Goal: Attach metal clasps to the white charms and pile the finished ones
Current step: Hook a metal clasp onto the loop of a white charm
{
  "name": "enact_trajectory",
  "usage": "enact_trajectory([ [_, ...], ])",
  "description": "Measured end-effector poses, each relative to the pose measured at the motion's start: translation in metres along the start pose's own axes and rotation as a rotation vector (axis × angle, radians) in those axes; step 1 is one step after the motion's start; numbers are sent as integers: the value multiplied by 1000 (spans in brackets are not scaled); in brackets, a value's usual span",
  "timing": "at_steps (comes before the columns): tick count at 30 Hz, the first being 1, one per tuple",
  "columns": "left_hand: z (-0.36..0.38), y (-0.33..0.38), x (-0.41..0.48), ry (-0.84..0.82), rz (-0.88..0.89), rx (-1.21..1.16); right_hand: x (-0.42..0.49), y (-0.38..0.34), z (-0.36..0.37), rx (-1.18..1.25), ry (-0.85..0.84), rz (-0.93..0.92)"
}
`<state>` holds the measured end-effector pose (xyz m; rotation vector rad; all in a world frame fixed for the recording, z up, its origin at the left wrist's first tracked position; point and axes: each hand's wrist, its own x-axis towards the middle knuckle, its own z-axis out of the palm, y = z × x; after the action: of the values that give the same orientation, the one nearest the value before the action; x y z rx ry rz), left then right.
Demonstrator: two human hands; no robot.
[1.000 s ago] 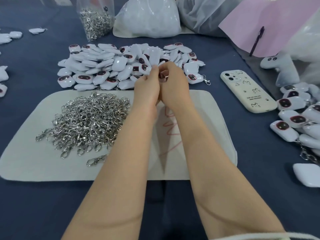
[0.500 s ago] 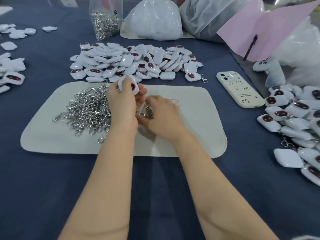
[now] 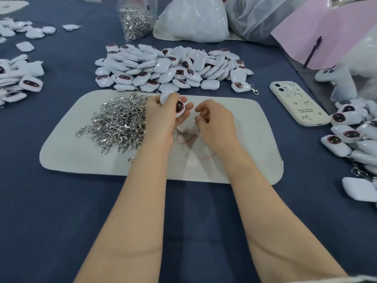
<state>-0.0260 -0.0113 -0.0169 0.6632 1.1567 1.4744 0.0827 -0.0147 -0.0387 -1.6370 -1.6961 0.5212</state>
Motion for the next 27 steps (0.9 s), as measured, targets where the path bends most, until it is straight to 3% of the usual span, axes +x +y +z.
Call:
enact_trajectory([
  [7, 6, -6, 1, -136, 125, 402, 5, 3, -22, 619, 147, 206],
  [11, 12, -7, -3, -179, 141, 480, 8, 5, -24, 865, 165, 255],
  [18, 15, -8, -7, -271, 152, 601, 9, 3, -22, 939, 185, 233],
  [27, 13, -10, -2, -190, 183, 569, 11, 1, -19, 960, 187, 247],
])
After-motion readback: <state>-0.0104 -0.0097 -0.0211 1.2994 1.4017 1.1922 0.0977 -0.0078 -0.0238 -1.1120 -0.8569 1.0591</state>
